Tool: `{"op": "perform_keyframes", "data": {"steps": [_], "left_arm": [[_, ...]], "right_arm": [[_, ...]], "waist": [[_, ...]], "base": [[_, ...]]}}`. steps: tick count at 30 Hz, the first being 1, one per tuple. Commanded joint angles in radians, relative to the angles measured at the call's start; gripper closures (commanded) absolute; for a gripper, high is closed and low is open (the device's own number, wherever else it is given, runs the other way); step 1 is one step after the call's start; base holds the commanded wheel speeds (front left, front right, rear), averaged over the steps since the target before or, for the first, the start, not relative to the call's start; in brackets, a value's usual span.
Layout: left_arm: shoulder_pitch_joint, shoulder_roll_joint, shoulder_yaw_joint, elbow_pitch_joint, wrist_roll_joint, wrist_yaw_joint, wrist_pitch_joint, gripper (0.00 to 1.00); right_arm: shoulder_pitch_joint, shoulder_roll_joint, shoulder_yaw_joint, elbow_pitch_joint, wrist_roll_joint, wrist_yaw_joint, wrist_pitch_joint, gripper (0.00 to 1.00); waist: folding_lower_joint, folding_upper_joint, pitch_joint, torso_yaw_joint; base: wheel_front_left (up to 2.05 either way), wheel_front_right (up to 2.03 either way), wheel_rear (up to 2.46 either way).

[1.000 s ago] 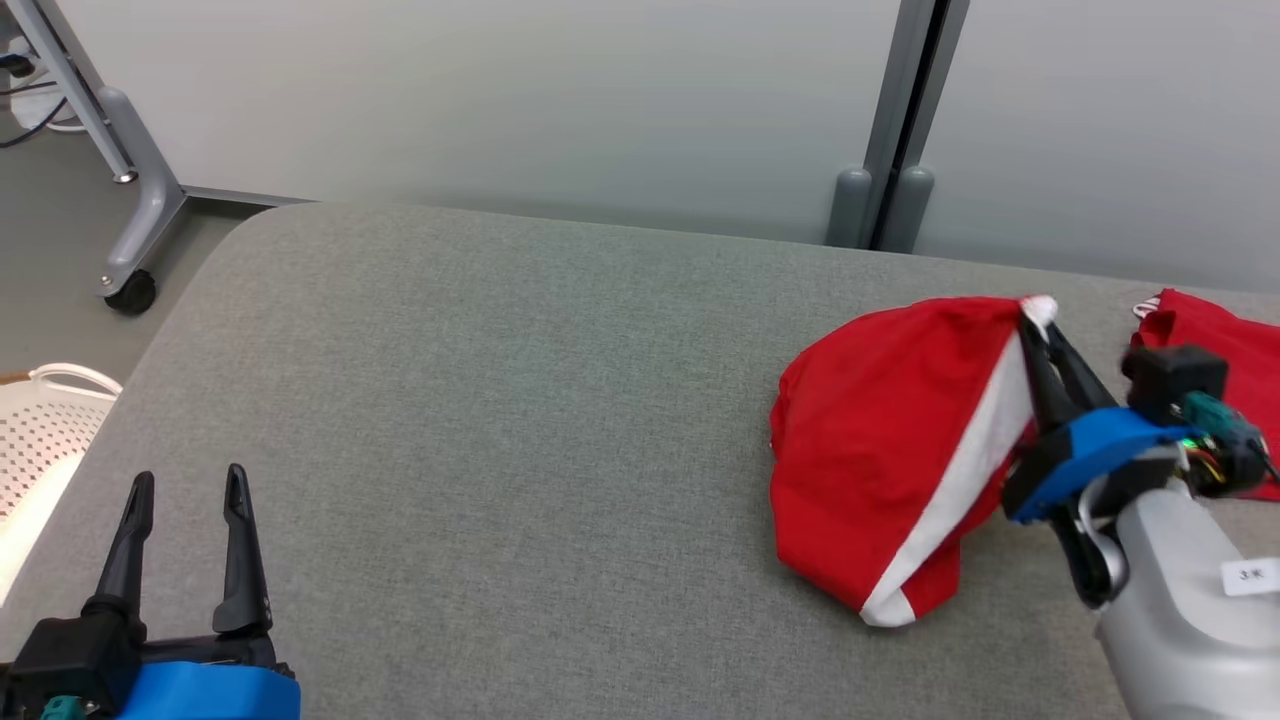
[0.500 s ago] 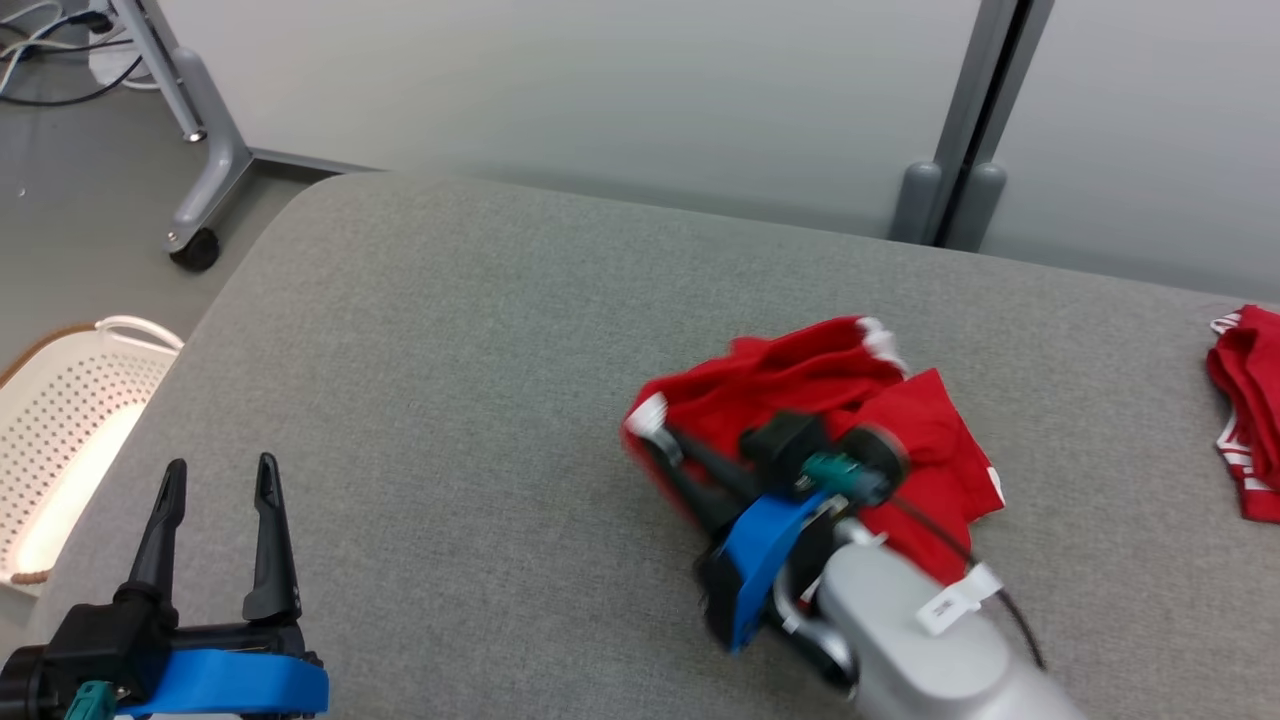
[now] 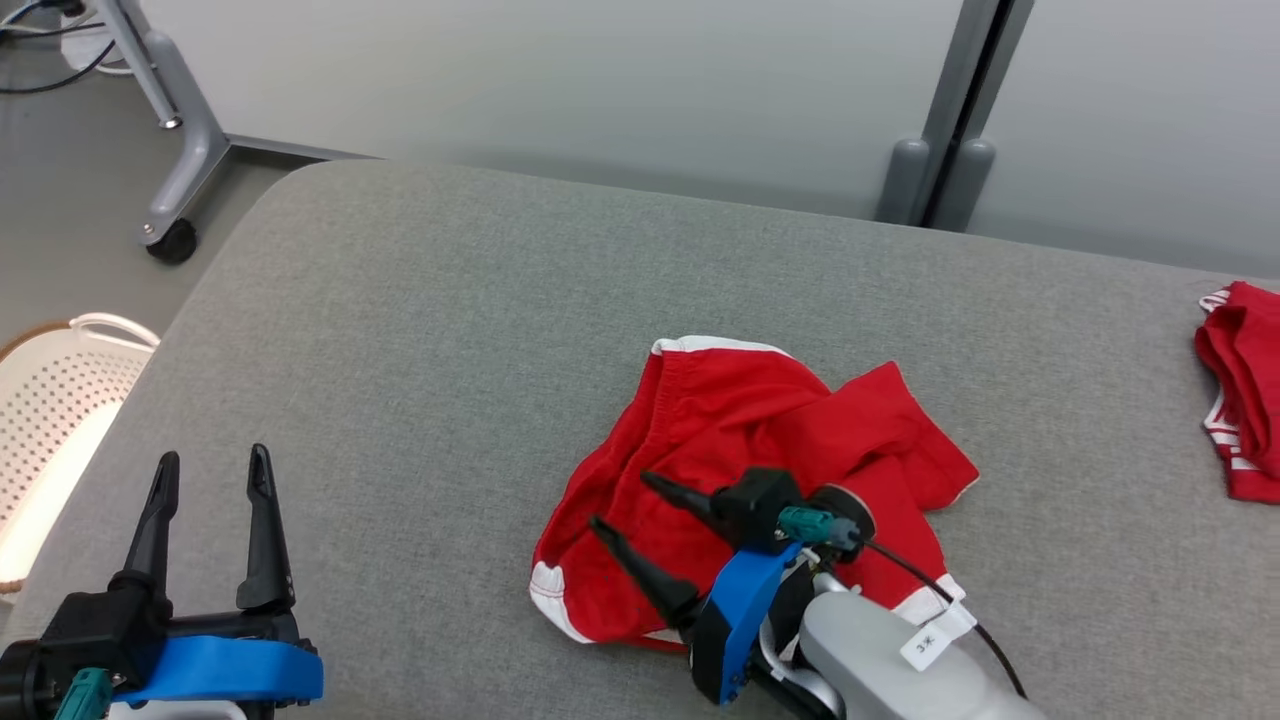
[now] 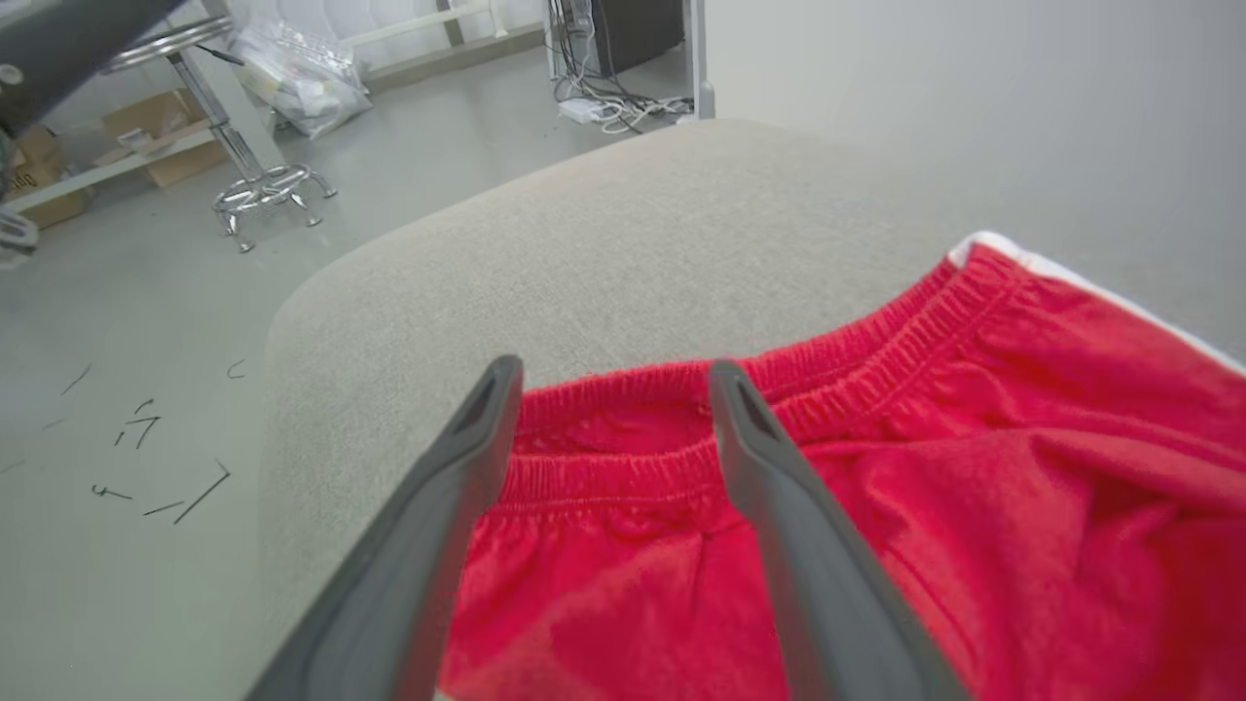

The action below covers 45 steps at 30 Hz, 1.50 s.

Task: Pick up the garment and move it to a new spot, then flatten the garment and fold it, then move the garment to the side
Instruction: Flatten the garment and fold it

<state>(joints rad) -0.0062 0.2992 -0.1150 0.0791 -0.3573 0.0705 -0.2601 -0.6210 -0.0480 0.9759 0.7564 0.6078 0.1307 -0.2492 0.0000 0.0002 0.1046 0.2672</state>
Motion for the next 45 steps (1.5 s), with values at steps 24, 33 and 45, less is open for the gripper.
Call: {"op": "perform_keyframes", "data": {"steps": [24,33,45], "left_arm": [[0.111,0.057,0.023,-0.062,0.01,0.024,0.022,0.0],[0.142,0.071,0.012,-0.078,0.015,0.034,0.053,0.0],[0.157,0.095,0.002,-0.074,0.032,0.051,0.081,0.0]], "right_arm": [[0.55,-0.056,-0.942,-0.479,-0.441,0.0,-0.016,0.0],[0.691,-0.009,-1.002,-0.626,-0.473,0.0,0.045,0.0],[0.726,-0.003,-0.995,-0.636,-0.441,0.0,0.067,0.0]], "waist": [[0.0,-0.0002,-0.131,-0.189],[0.0,-0.0002,-0.146,-0.197],[0.0,-0.0002,-0.139,-0.196]], "base": [[0.0,0.0,0.0],[0.0,0.0,0.0],[0.0,0.0,0.0]]}}
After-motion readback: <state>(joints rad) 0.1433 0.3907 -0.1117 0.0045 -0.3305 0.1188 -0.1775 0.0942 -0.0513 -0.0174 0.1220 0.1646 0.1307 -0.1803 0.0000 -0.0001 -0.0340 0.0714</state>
